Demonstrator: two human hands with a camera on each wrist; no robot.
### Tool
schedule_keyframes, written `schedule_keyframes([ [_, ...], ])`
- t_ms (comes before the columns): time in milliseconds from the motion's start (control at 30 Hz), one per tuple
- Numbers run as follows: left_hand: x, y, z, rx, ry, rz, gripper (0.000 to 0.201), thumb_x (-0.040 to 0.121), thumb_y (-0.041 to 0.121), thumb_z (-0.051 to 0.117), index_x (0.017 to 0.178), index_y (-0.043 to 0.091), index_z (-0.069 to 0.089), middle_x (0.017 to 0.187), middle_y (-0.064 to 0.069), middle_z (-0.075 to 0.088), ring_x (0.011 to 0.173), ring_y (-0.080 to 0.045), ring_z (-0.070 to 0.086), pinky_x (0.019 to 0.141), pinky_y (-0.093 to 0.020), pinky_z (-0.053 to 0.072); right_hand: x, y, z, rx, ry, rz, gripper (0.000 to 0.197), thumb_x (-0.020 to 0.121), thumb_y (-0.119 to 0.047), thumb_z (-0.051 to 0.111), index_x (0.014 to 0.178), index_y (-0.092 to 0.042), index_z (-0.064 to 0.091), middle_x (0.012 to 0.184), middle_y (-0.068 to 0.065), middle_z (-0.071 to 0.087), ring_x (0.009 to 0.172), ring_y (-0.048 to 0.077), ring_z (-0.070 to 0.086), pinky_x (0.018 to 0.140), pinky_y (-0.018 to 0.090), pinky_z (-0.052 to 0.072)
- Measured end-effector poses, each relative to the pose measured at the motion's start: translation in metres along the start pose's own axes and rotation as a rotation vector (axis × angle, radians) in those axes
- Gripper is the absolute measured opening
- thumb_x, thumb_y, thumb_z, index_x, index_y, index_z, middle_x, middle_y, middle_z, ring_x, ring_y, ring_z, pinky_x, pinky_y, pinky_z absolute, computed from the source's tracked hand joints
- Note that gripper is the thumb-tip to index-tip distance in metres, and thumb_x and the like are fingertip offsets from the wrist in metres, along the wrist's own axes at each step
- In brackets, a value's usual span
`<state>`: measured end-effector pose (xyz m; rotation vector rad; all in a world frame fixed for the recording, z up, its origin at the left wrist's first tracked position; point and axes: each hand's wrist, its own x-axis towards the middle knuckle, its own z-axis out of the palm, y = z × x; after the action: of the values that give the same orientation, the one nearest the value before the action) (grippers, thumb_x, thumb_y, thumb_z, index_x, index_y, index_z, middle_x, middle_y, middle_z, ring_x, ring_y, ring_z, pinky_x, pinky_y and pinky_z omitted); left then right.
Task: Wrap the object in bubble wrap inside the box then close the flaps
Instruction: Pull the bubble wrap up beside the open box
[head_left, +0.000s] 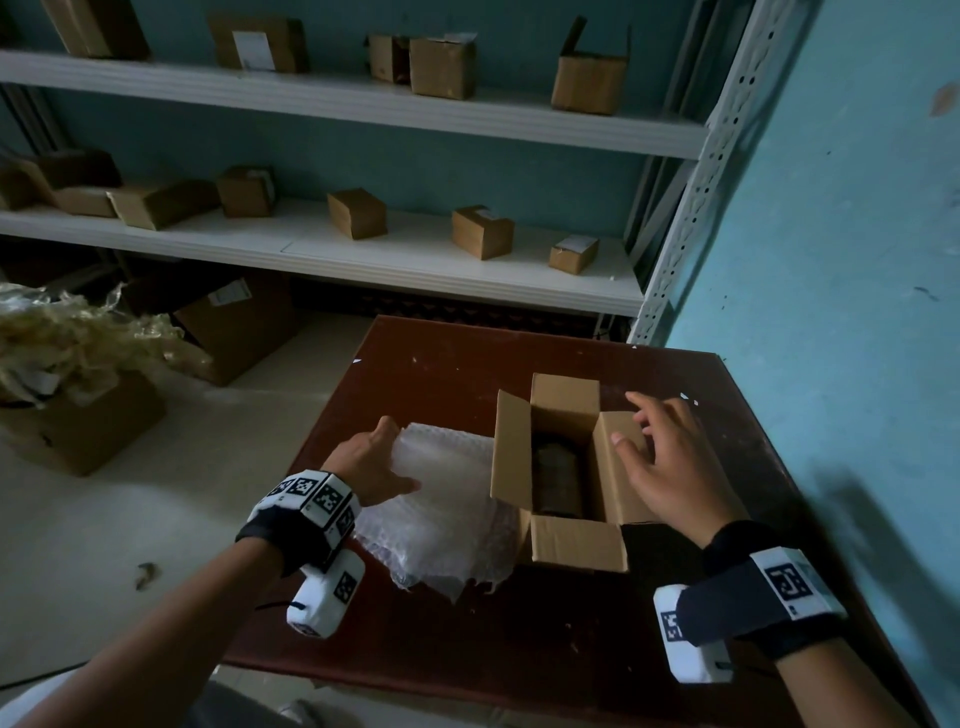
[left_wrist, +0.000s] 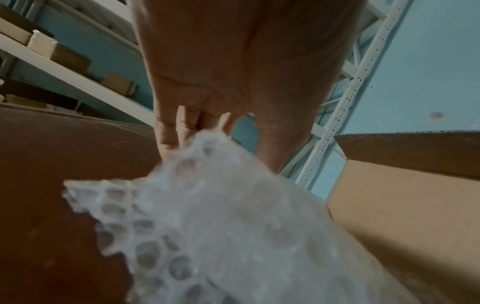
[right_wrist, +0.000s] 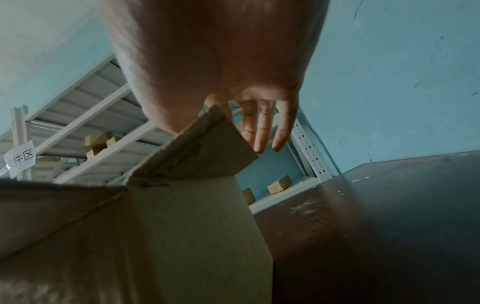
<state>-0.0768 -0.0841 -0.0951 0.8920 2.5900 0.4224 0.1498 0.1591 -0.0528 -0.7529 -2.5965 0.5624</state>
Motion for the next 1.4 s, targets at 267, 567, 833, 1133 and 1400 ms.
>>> schedule_keyframes([
  [267,0.002,0.003,-0.008,-0.201,0.049,0.052,0.074,0.081,0.015,0.074,0.137,0.021,0.027,0.099,-0.004,0.060,0.088,-0.019,0.059,0.075,-0.030,0.049,-0.001,-0.003,0.000,-0.014,-0.006,-0.003,0.050,0.095,-0.035,0.051,0.142,-0.026,0.036,0.128,-0.002,0.042,0.119,0.015,0.044,0.086,0.029,0.045],
  [567,-0.004,0.003,-0.009,-0.071,0.095,0.200,0.035,0.087,0.010,0.062,0.115,0.023,0.046,0.093,0.001,0.059,0.079,-0.014,0.058,0.054,-0.014,0.036,-0.002,-0.010,0.001,-0.038,0.001,0.010,0.048,0.094,-0.031,0.053,0.140,-0.023,0.042,0.127,0.001,0.043,0.120,0.017,0.042,0.085,0.027,0.044],
  [833,-0.001,0.000,-0.008,-0.074,0.107,0.242,0.034,0.086,0.007,0.063,0.111,0.025,0.047,0.099,-0.001,0.062,0.084,-0.017,0.062,0.058,-0.016,0.042,-0.002,-0.012,0.001,-0.065,-0.014,0.026,0.048,0.095,-0.032,0.051,0.141,-0.022,0.041,0.129,0.001,0.043,0.122,0.017,0.039,0.082,0.025,0.039],
  [1133,-0.003,0.008,-0.017,-0.172,0.134,0.221,0.030,0.083,-0.001,0.060,0.088,0.028,0.060,0.100,0.006,0.061,0.095,-0.013,0.061,0.071,-0.019,0.048,-0.004,-0.018,-0.004,-0.091,0.017,0.008,0.046,0.094,-0.034,0.052,0.137,-0.021,0.045,0.126,0.002,0.046,0.122,0.020,0.039,0.095,0.035,0.042],
  [1400,-0.013,0.027,-0.065,-0.258,0.264,0.245,0.023,0.079,0.003,0.065,0.086,0.025,0.067,0.087,0.005,0.061,0.079,-0.013,0.053,0.070,-0.019,0.036,-0.003,-0.062,-0.021,-0.045,0.064,-0.129,0.045,0.094,-0.038,0.051,0.135,-0.021,0.047,0.121,-0.001,0.045,0.116,0.017,0.040,0.097,0.039,0.043],
])
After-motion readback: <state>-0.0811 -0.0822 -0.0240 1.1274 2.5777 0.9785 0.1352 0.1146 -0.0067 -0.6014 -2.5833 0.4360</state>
